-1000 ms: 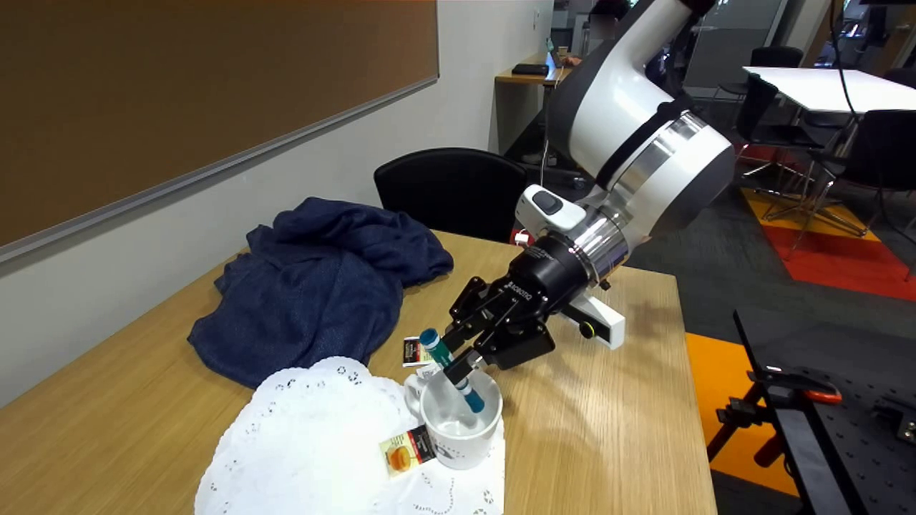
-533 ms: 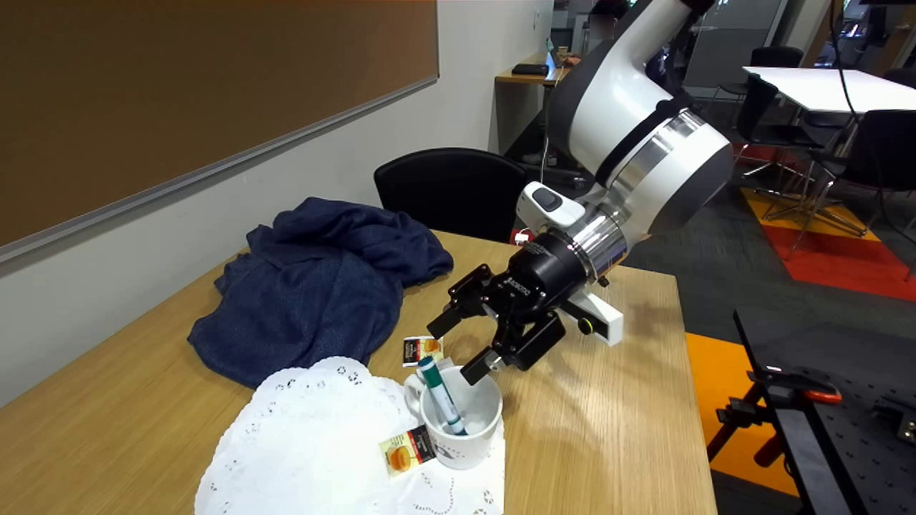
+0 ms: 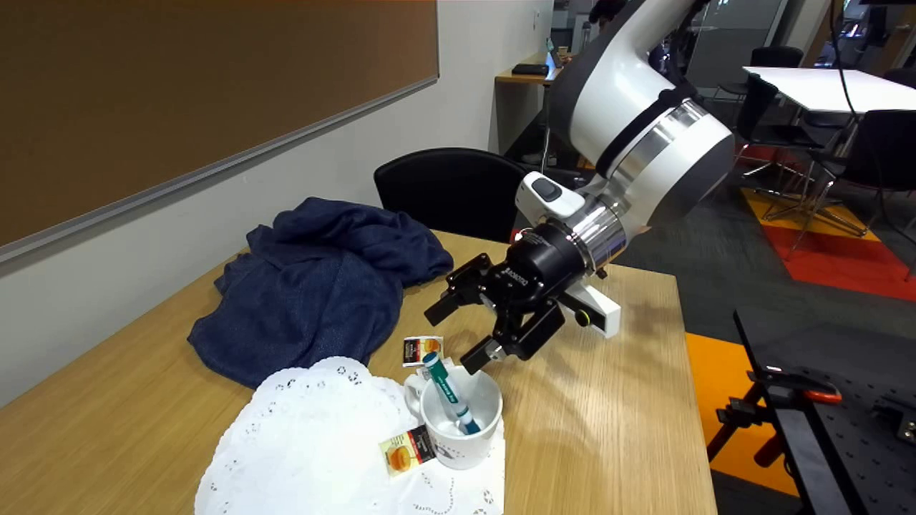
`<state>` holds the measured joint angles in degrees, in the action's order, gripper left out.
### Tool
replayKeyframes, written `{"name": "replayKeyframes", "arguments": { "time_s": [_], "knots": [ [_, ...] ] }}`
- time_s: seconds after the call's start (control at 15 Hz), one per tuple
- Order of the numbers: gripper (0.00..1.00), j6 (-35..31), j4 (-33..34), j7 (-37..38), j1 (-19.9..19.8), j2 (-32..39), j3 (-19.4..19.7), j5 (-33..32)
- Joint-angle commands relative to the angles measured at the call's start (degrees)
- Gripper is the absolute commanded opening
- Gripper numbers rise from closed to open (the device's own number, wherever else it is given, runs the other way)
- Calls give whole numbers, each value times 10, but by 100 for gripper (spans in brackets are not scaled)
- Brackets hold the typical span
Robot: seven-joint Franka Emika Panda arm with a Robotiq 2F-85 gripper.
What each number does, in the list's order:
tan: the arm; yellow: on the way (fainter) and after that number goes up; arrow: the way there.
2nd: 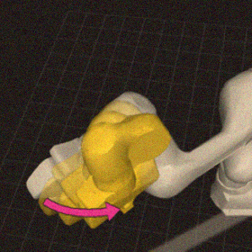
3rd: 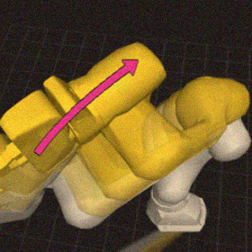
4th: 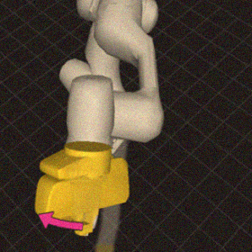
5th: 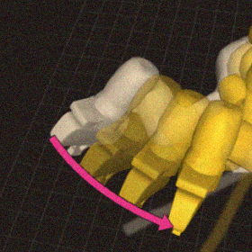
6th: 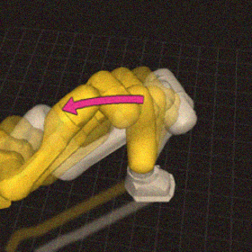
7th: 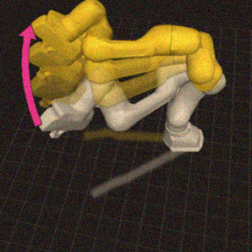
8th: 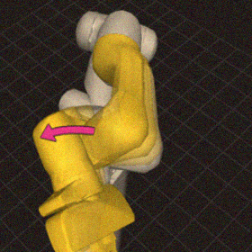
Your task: Put the marker in the mug
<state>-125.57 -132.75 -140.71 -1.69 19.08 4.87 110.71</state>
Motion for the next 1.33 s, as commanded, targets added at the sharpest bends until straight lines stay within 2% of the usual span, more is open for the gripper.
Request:
{"name": "replayKeyframes", "arguments": {
  "time_s": [0.0,0.4,0.8,0.93,1.0,1.27],
  "knots": [
    [100,2,-29,-9,-2,-60,14,-2],
    [100,22,-59,-5,-21,-150,31,-32],
    [100,44,-89,7,-41,-223,29,-74],
    [100,56,-97,18,-42,-236,26,-90],
    [100,37,-75,7,-41,-208,22,-74],
    [100,42,-85,8,-41,-220,21,-82]
  ]
}}
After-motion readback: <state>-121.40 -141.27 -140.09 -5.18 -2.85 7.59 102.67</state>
